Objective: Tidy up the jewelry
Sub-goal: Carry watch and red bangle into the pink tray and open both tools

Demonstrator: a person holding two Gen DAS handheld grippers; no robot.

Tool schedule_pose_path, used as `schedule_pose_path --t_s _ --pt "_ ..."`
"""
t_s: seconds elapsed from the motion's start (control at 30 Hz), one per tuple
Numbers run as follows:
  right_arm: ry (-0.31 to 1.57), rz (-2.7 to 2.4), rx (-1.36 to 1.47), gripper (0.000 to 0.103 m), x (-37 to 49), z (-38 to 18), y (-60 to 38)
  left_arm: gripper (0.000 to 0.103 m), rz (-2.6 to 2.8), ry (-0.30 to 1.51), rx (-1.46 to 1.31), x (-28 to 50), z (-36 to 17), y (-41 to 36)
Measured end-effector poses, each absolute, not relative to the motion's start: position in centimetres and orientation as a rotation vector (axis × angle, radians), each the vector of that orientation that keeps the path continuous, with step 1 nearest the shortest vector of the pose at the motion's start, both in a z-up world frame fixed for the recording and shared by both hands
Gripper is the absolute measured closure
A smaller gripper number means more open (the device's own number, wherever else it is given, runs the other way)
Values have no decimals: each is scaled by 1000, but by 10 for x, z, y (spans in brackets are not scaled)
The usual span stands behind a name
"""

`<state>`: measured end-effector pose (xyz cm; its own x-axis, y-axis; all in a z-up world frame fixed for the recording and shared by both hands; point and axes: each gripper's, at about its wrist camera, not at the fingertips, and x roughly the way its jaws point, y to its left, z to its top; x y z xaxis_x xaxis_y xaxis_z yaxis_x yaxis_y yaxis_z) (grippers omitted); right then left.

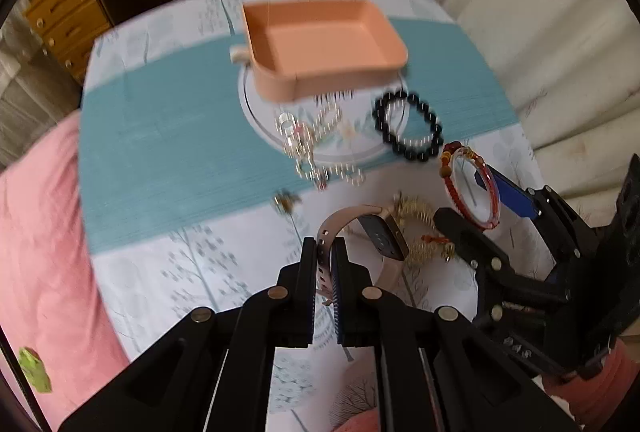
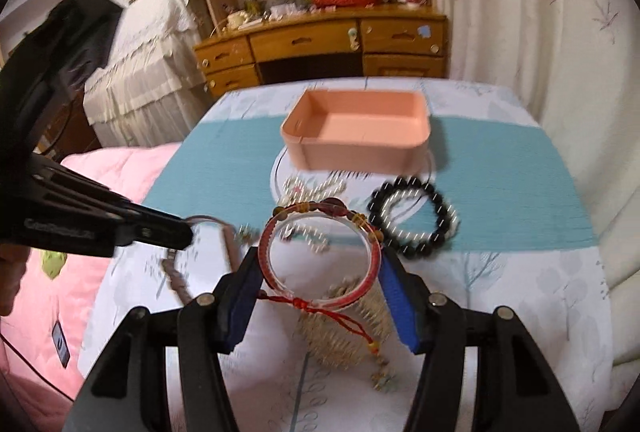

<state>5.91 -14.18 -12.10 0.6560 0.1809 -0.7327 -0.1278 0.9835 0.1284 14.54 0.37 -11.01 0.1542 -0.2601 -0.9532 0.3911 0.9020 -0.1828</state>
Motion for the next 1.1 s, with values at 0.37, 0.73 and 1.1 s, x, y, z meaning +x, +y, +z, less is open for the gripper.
schedule_pose_path --t_s 0.37,0.73,1.1 --pt "741 143 36 44 134 -84 -163 98 -428 1173 136 227 -52 -3" --pt "730 142 90 44 207 -81 -183 96 -412 1145 94 295 -59 -31" --pt "869 196 176 37 231 -116 -184 31 -403 1169 52 312 -71 -26"
